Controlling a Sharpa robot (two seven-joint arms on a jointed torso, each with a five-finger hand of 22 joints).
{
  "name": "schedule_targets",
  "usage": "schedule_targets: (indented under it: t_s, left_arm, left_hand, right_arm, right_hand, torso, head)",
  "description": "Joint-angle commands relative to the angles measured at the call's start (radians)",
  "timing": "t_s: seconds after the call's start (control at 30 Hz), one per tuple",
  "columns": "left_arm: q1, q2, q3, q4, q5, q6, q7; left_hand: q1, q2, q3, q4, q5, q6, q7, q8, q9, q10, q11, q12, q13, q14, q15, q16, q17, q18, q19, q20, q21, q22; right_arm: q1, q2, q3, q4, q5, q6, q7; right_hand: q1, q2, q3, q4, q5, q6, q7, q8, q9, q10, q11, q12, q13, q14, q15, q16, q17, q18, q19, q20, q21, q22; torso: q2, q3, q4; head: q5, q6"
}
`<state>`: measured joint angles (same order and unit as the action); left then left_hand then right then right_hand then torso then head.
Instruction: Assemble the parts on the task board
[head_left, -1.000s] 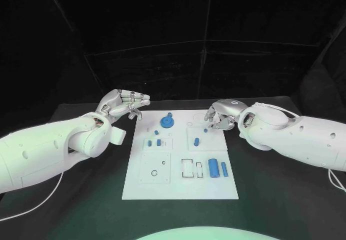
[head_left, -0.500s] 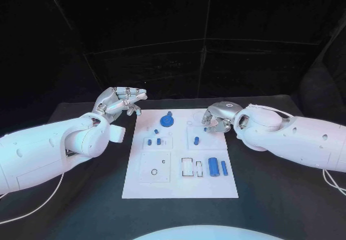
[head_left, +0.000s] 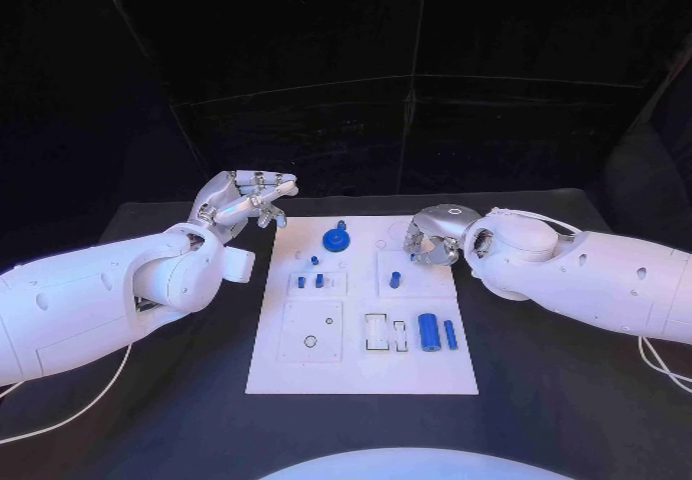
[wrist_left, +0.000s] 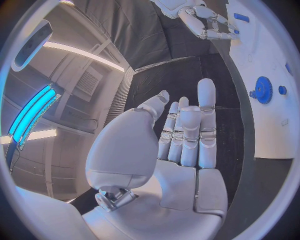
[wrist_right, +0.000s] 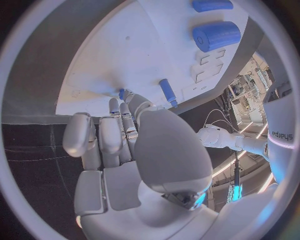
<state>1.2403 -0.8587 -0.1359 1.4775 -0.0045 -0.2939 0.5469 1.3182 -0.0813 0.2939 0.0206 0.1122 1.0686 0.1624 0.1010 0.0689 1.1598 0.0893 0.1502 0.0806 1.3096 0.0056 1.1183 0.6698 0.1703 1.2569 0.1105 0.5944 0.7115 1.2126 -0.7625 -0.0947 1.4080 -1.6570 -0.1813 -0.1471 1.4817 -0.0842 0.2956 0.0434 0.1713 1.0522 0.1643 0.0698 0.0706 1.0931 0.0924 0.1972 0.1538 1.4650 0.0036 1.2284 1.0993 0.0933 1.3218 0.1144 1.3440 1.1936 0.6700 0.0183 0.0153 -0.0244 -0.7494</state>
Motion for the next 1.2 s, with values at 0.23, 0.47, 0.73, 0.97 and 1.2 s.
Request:
schedule_targets:
  t_s: [0.23,0.47,0.73,0.97,1.2]
  left_arm:
    - [0.001,-0.003,0.001,0.005,0.023,-0.025,0.043]
    - [0.001,-0.005,0.001,0.004,0.043,-0.054,0.047]
    - [0.001,-0.006,0.001,0.002,0.054,-0.061,0.048]
    - [0.001,-0.006,0.001,-0.001,0.056,-0.06,0.046]
    - [0.001,-0.006,0.001,-0.005,0.056,-0.06,0.044]
  left_hand:
    - [0.003,0.002,-0.003,-0.005,0.002,0.002,0.0,0.007,0.0,0.002,0.002,0.008,0.001,-0.004,0.001,0.001,0.003,0.013,-0.005,-0.003,-0.009,-0.004]
    - [0.015,0.007,0.001,-0.01,0.003,-0.005,0.002,0.007,0.0,-0.004,0.003,0.012,0.001,-0.004,0.001,0.003,0.004,0.013,-0.002,-0.004,-0.012,-0.007]
    - [0.018,0.008,0.001,-0.012,0.003,-0.008,0.003,0.007,-0.001,-0.008,0.004,0.013,0.0,-0.004,0.001,0.004,0.004,0.012,-0.001,-0.004,-0.013,-0.008]
    - [0.019,0.009,0.002,-0.012,0.003,-0.008,0.003,0.008,-0.001,-0.009,0.004,0.014,0.0,-0.005,0.002,0.004,0.003,0.012,-0.001,-0.004,-0.013,-0.009]
    - [0.021,0.01,0.003,-0.013,0.003,-0.009,0.004,0.009,-0.001,-0.01,0.004,0.015,0.0,-0.005,0.002,0.004,0.003,0.012,-0.001,-0.004,-0.014,-0.009]
  right_arm:
    - [0.001,0.009,0.0,-0.005,-0.029,0.058,-0.024]
    - [0.0,0.015,0.0,-0.009,-0.035,0.066,-0.034]
    - [0.0,0.019,0.0,-0.01,-0.037,0.055,-0.049]
    - [-0.001,0.016,0.001,-0.002,-0.044,0.006,-0.06]
    - [-0.002,-0.001,0.001,0.027,-0.05,-0.056,-0.051]
  right_hand:
    - [-0.014,-0.019,0.042,-0.006,-0.01,0.024,-0.006,0.008,0.001,0.033,-0.004,-0.006,-0.016,0.031,0.0,0.015,0.001,-0.014,0.021,-0.002,0.022,0.03]
    - [-0.021,-0.021,0.053,-0.006,-0.012,0.027,-0.006,0.007,0.001,0.039,-0.006,-0.007,-0.02,0.031,0.0,0.019,0.003,-0.015,0.025,-0.003,0.027,0.038]
    - [-0.023,-0.013,0.077,-0.011,-0.015,0.036,-0.008,0.007,0.001,0.05,-0.008,-0.008,-0.026,0.032,-0.003,0.025,0.005,-0.017,0.03,-0.004,0.035,0.048]
    - [-0.013,0.017,0.133,-0.03,-0.055,0.077,-0.021,0.022,0.008,0.09,-0.021,0.001,-0.027,0.031,-0.013,0.022,-0.011,-0.024,0.052,-0.012,0.059,0.085]
    - [-0.021,0.021,0.162,-0.047,-0.052,0.097,-0.026,0.025,0.011,0.111,-0.027,-0.001,-0.028,0.03,-0.018,0.02,-0.025,-0.031,0.071,-0.019,0.079,0.116]
  torso:
    - [-0.001,0.0005,-0.0004]
    - [-0.001,0.0005,0.0004]
    - [-0.001,0.0,0.0002]
    - [-0.002,0.0006,-0.0005]
    - [-0.003,0.0003,-0.0013]
  head:
    - [0.004,-0.005]
    - [0.008,-0.005]
    - [0.009,-0.007]
    - [0.009,-0.007]
    - [0.01,-0.006]
